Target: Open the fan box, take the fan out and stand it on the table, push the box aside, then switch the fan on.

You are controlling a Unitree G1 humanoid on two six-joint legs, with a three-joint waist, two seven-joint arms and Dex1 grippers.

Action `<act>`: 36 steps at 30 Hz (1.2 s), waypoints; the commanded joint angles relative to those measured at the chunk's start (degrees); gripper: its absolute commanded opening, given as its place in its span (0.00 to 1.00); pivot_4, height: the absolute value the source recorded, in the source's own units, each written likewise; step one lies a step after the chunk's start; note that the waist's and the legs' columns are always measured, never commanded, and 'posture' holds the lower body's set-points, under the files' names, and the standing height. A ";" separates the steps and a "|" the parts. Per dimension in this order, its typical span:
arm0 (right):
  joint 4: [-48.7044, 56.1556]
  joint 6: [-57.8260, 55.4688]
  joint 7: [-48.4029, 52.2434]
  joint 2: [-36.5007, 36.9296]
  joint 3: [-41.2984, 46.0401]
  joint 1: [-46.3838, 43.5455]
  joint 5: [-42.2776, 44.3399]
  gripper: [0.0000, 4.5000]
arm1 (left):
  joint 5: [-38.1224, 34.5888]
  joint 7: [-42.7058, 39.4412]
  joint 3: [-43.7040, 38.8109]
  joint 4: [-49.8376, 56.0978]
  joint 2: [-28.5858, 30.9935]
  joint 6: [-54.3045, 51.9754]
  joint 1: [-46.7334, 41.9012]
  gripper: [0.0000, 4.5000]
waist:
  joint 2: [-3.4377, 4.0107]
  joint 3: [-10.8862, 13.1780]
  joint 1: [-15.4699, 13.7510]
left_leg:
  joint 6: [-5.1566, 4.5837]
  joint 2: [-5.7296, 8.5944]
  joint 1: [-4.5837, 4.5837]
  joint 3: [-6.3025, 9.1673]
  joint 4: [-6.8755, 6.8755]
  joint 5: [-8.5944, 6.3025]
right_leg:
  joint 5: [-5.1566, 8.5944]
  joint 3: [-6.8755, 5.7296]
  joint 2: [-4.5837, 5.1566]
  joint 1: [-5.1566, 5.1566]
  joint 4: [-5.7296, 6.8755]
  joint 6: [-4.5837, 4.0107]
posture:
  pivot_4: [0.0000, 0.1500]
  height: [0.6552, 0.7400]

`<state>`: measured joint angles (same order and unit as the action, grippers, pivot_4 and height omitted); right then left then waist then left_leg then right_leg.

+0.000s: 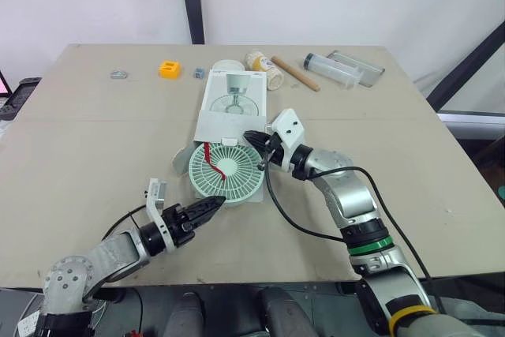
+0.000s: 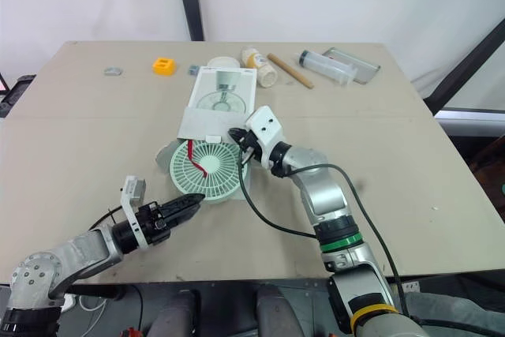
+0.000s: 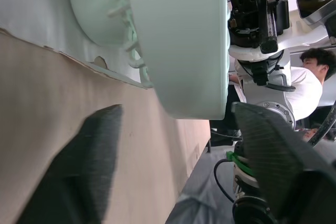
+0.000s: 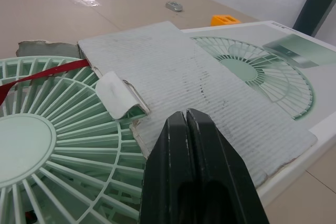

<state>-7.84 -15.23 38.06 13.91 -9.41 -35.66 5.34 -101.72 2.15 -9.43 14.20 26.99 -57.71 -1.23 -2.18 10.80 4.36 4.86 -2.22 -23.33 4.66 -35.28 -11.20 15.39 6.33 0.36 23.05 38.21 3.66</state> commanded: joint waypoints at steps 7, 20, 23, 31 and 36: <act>-1.77 -0.54 -0.21 -0.68 -0.95 0.58 -0.32 0.00 | -1.53 -3.42 -2.12 -1.90 1.37 2.12 -2.68 0.89 | 0.00 0.00 0.03 | 0.00 -0.01 -0.01 -0.02 0.01 0.00 | -0.01 0.00 0.00 0.01 -0.02 -0.01 | 1.00 1.00; -1.62 -0.59 -0.35 -0.70 -0.99 0.74 -0.37 0.00 | -1.78 -3.48 -2.20 -6.18 -2.60 4.16 -5.02 0.89 | 0.00 0.00 0.05 | 0.00 -0.01 -0.01 -0.04 0.01 0.00 | -0.03 0.00 0.00 0.01 -0.02 0.01 | 1.00 1.00; -1.73 -0.60 -0.33 -0.63 -1.02 0.63 -0.44 0.00 | -2.34 -4.23 -2.08 -6.89 -2.71 3.18 -5.21 0.89 | 0.00 0.00 0.06 | 0.00 -0.02 -0.01 -0.04 0.01 0.00 | -0.03 0.00 -0.01 0.01 -0.02 0.00 | 1.00 1.00; -1.71 -0.69 -0.31 -0.56 -1.05 0.58 -0.46 0.00 | -3.23 -5.72 -2.79 -9.41 -1.83 1.54 -5.95 0.54 | 0.00 0.00 0.11 | 0.00 -0.03 -0.01 -0.04 0.01 0.00 | -0.03 0.00 -0.02 0.01 -0.02 0.01 | 1.00 1.00; -1.50 -0.70 -0.27 -0.50 -1.09 0.71 -0.47 0.00 | -5.70 -5.06 -2.38 -8.40 -0.48 -0.38 -4.79 0.35 | 0.00 0.00 0.12 | 0.00 -0.04 -0.01 -0.04 0.01 0.00 | -0.03 0.00 -0.03 0.02 -0.02 0.00 | 1.00 1.00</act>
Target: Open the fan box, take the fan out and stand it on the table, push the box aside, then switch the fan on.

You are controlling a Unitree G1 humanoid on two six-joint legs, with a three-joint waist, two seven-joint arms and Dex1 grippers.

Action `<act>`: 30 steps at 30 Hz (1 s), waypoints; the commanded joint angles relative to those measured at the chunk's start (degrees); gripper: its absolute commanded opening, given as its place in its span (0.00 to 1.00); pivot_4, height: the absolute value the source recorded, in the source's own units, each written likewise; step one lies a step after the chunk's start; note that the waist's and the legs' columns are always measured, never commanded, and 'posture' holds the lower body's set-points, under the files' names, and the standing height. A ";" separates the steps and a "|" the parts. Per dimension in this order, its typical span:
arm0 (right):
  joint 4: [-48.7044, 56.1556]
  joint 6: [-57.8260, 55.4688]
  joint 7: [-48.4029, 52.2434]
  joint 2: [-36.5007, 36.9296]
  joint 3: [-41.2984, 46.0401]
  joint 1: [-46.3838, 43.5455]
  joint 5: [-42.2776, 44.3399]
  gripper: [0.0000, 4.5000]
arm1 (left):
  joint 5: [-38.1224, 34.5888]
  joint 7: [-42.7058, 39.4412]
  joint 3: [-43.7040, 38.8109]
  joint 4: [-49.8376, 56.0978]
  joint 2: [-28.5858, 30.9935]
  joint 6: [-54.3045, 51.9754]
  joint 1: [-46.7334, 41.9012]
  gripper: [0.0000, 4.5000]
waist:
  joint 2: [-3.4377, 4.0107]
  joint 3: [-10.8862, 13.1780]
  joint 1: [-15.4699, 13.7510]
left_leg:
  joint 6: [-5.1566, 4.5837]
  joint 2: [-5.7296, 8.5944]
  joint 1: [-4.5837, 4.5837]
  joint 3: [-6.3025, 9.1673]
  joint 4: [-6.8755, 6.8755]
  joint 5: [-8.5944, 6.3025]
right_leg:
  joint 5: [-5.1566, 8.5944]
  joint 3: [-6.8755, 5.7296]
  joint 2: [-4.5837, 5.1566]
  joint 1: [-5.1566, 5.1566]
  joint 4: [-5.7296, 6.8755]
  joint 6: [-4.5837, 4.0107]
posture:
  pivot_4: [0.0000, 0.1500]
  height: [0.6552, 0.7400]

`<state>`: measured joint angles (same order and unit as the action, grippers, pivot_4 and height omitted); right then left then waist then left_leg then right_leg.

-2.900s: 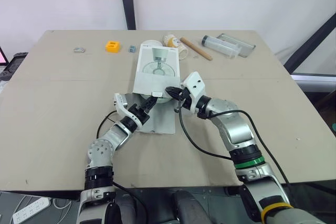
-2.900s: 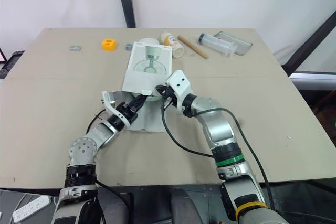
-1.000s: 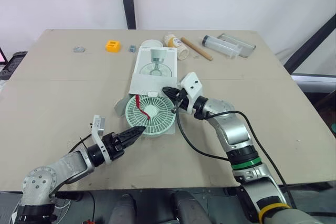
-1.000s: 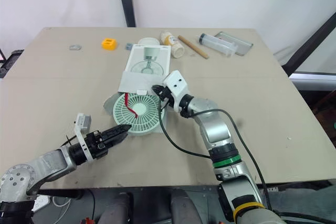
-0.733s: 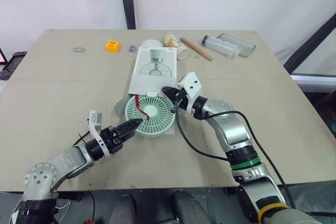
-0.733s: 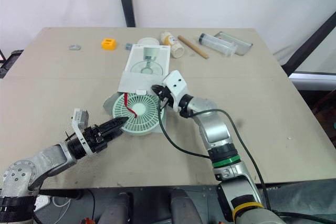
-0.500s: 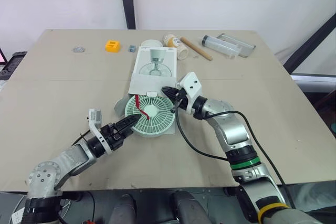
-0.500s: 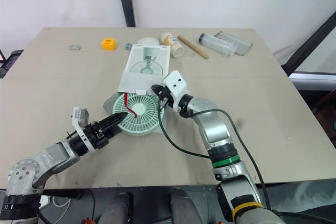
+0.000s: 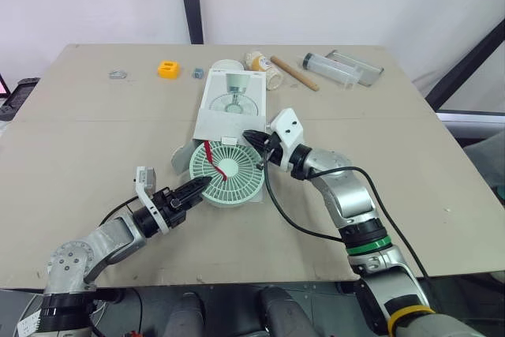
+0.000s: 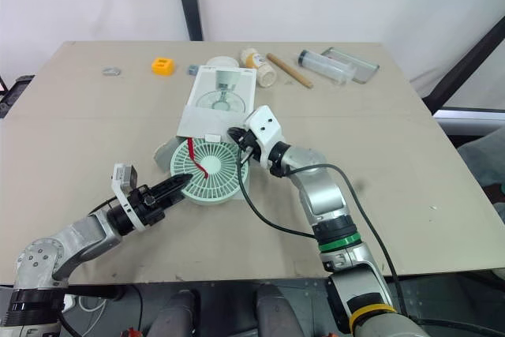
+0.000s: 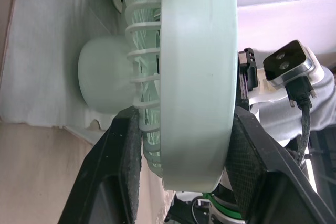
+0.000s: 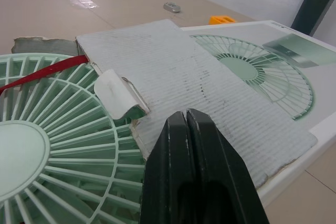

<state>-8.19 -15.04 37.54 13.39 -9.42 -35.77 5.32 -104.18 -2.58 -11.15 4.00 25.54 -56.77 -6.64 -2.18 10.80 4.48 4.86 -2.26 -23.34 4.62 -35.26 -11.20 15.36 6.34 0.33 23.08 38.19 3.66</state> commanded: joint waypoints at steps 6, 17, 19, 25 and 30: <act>-0.77 -0.88 0.15 -0.07 -1.01 1.15 -0.33 0.00 | -8.34 1.84 -0.04 7.59 3.66 -2.41 7.12 0.33 | 0.00 0.00 0.04 | 0.01 -0.05 0.00 -0.02 0.03 -0.01 | 0.03 0.01 0.00 0.02 0.00 -0.03 | 1.00 1.00; -0.84 0.11 0.60 -0.51 -0.93 1.25 0.22 0.00 | -8.82 3.09 1.65 12.60 3.37 -0.65 12.72 0.33 | -0.01 0.00 -0.12 | 0.02 -0.07 0.01 -0.08 0.05 -0.01 | 0.16 0.02 0.00 0.04 -0.02 -0.32 | 1.00 1.00; -0.84 0.28 1.12 -0.46 -0.74 1.05 0.61 0.00 | -8.81 3.72 2.13 12.09 3.83 -0.08 12.25 0.33 | -0.01 0.00 -0.12 | 0.02 -0.06 0.01 -0.08 0.05 -0.01 | 0.16 0.02 0.01 0.04 -0.02 -0.32 | 1.00 1.00; 1.74 -0.07 4.08 -0.03 2.76 0.21 5.51 0.19 | -6.65 0.93 2.57 11.71 7.27 -0.88 11.41 0.87 | 0.02 0.01 -0.12 | 0.02 -0.07 -0.01 -0.09 0.06 -0.01 | 0.15 0.02 0.00 0.08 -0.02 -0.30 | 1.00 1.00; 6.73 -0.31 10.02 4.16 6.90 0.66 12.09 0.55 | -5.03 -2.65 1.75 10.58 9.85 -1.90 10.36 1.00 | 0.19 0.13 -0.17 | 0.02 -0.05 -0.18 -0.11 0.09 -0.01 | 0.08 0.02 0.01 0.22 -0.02 -0.14 | 1.00 1.00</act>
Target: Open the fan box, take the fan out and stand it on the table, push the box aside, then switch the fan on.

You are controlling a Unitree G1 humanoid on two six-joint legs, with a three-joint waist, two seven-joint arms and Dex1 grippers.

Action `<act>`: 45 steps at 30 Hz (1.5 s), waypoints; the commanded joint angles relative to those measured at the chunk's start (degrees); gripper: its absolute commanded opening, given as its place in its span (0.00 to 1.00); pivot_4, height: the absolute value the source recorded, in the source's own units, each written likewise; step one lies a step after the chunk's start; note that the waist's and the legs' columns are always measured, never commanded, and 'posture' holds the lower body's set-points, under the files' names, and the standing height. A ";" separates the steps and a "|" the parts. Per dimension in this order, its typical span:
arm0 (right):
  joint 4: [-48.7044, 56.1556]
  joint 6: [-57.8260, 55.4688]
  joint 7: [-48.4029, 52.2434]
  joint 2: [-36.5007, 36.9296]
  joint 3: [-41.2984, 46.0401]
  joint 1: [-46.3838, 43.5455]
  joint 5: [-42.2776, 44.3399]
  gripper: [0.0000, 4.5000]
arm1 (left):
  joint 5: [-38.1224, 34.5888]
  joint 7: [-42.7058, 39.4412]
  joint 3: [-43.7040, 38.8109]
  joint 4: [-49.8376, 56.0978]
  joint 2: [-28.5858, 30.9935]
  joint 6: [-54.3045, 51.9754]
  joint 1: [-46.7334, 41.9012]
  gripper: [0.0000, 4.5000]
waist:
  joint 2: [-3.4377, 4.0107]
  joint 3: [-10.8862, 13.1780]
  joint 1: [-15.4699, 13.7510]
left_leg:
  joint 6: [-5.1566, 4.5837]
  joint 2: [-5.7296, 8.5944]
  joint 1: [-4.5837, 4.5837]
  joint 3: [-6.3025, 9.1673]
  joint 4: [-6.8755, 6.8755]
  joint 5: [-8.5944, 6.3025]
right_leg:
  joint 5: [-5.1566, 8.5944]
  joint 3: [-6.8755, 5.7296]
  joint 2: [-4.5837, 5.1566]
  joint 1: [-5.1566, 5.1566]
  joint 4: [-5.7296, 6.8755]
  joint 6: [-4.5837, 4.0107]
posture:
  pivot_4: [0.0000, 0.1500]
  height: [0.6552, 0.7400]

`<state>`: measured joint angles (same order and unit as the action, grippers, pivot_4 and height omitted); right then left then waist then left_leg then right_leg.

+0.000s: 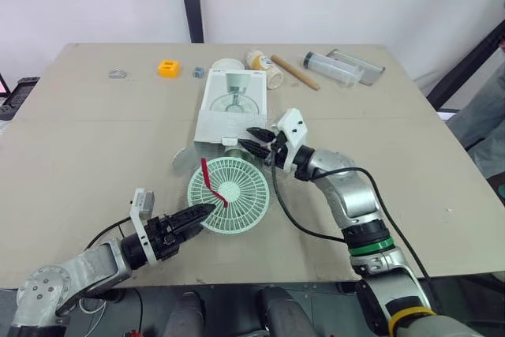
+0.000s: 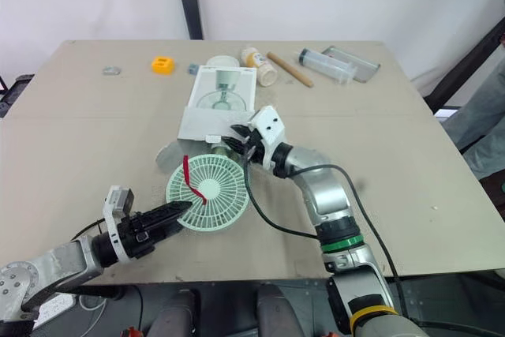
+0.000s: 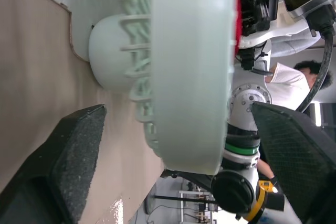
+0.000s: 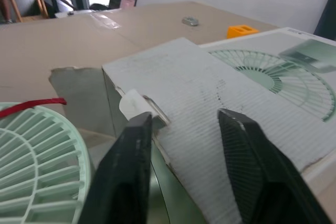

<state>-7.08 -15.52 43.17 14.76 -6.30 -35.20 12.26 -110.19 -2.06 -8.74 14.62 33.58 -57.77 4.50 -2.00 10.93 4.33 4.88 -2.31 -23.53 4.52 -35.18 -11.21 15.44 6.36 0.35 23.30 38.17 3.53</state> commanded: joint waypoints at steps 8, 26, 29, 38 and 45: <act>13.27 -1.24 13.38 10.36 7.36 6.57 13.40 0.99 | 7.22 -14.08 -3.50 -1.53 7.81 -3.90 -1.27 1.00 | 0.12 0.08 -0.08 | 0.01 0.05 -0.11 0.05 0.48 -0.03 | 0.16 -0.04 0.04 0.19 -0.05 -0.21 | 1.00 1.00; 18.86 -3.47 16.81 16.18 7.03 9.60 16.98 0.99 | 55.57 -49.69 -7.69 -4.47 22.86 21.36 -5.29 1.00 | 0.38 0.25 -0.04 | 0.02 0.04 -0.05 -0.01 0.61 -0.03 | 0.32 -0.06 0.06 0.25 -0.04 -0.10 | 1.00 1.00; 21.01 -5.07 16.23 15.94 7.01 9.59 18.12 0.99 | 64.89 -50.48 -5.93 -3.58 20.54 30.97 -7.55 1.00 | 0.38 0.25 -0.09 | 0.02 0.02 -0.06 -0.01 0.63 -0.03 | 0.20 -0.06 0.06 0.25 -0.04 -0.32 | 1.00 1.00; 23.46 -5.95 15.23 16.55 7.52 12.18 18.71 0.99 | 94.40 -54.20 -1.42 -11.00 17.08 74.18 -11.77 1.00 | 0.37 0.25 -0.22 | 0.02 0.03 -0.04 -0.04 0.62 -0.03 | 0.11 -0.04 0.08 0.24 -0.04 -0.44 | 1.00 1.00; 24.30 -6.19 15.02 17.40 8.19 15.50 19.22 0.99 | 108.68 -52.92 2.45 -24.74 16.80 107.48 -16.72 1.00 | 0.36 0.24 -0.31 | 0.01 0.01 -0.03 -0.06 0.60 -0.02 | 0.10 -0.04 0.08 0.20 -0.02 -0.42 | 1.00 1.00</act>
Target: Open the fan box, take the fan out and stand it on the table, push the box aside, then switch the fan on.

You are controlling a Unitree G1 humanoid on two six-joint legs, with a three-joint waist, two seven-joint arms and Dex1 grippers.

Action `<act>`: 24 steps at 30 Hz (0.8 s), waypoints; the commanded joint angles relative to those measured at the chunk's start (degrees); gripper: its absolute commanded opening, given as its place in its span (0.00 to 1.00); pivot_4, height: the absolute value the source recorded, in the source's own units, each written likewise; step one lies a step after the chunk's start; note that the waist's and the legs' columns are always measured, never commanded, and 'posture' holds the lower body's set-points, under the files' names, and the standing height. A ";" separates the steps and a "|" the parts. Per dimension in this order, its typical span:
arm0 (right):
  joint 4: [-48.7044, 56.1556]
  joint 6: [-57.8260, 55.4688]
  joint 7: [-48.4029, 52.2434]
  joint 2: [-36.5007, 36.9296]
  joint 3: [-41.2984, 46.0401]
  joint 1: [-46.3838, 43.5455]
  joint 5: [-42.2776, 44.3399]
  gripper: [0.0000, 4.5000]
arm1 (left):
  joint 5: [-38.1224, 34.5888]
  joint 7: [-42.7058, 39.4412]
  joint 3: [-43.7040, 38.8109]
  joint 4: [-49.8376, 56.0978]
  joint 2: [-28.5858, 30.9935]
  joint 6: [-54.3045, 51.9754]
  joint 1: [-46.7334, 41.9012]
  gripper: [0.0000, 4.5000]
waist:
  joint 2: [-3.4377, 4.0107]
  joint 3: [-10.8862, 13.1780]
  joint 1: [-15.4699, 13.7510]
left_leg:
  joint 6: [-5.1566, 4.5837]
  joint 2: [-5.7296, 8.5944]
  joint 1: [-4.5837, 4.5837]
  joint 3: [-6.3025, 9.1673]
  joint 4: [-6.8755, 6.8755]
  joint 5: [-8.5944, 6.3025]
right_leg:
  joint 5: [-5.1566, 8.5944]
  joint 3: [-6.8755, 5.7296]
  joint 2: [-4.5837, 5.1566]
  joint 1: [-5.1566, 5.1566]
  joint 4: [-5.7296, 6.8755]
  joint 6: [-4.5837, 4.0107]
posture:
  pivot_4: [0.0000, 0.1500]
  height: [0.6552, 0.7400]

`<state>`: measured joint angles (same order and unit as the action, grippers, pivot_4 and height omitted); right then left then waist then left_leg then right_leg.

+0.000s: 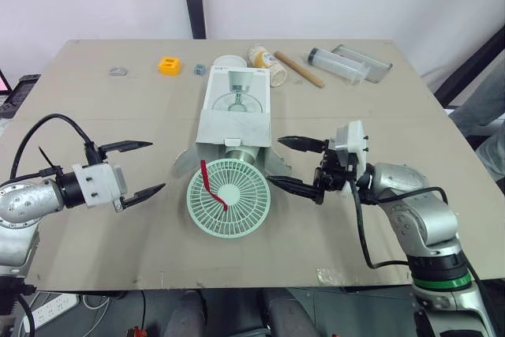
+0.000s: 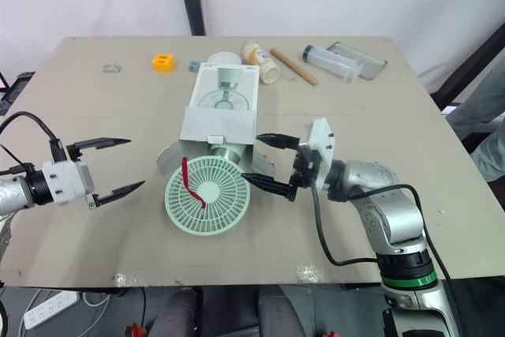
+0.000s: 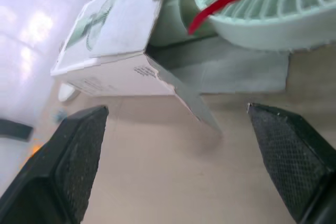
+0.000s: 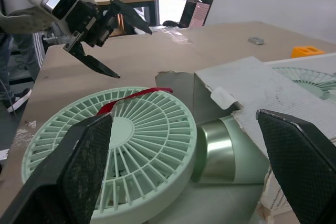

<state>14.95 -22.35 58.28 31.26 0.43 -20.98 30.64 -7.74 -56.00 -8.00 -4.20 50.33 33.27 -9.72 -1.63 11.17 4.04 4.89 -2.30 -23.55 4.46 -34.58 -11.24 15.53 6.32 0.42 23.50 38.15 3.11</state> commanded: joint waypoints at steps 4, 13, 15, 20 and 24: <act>1.94 1.13 -0.51 0.92 1.42 1.93 0.39 0.99 | 14.00 3.96 4.24 -13.09 -0.30 32.31 -6.07 1.00 | 0.00 0.00 -0.03 | 0.00 0.02 0.01 0.00 -0.05 0.00 | -0.04 0.01 0.03 -0.04 0.00 0.06 | 1.00 1.00; 2.31 2.09 -1.80 1.27 1.72 3.05 -0.28 0.99 | 31.76 15.14 5.89 -23.23 -7.49 48.80 -13.15 1.00 | -0.02 -0.02 -0.03 | -0.01 0.04 0.06 0.03 -0.12 0.00 | -0.10 0.00 0.01 -0.13 0.06 0.11 | 1.00 1.00; 2.49 2.13 -1.90 1.49 1.86 3.32 -0.17 0.99 | 35.34 17.61 5.89 -24.75 -8.08 50.45 -13.97 1.00 | -0.02 -0.02 0.05 | -0.02 0.05 0.07 0.04 -0.14 0.01 | -0.12 0.00 0.01 -0.14 0.07 0.10 | 1.00 1.00; 3.13 1.65 -2.17 2.06 2.36 3.98 1.01 0.99 | 43.78 25.68 3.67 -26.11 -10.92 53.90 -16.64 1.00 | -0.03 -0.03 -0.01 | -0.03 0.06 0.12 0.07 -0.19 0.01 | -0.16 -0.02 0.01 -0.17 0.17 0.09 | 1.00 1.00; 3.41 1.20 -2.10 2.72 2.67 4.49 1.50 0.99 | 49.53 32.25 0.41 -23.94 -14.57 56.51 -17.52 1.00 | -0.04 -0.04 0.02 | -0.03 0.06 0.12 0.07 -0.29 0.01 | -0.21 -0.02 0.02 -0.22 0.17 0.13 | 1.00 1.00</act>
<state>16.16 -21.35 56.05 32.94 0.91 -16.48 30.90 39.07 -28.15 -4.35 -30.43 37.29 87.97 -26.42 -1.68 11.13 4.06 4.87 -2.23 -23.44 4.53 -34.87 -11.23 15.31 6.30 0.44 23.27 38.32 3.25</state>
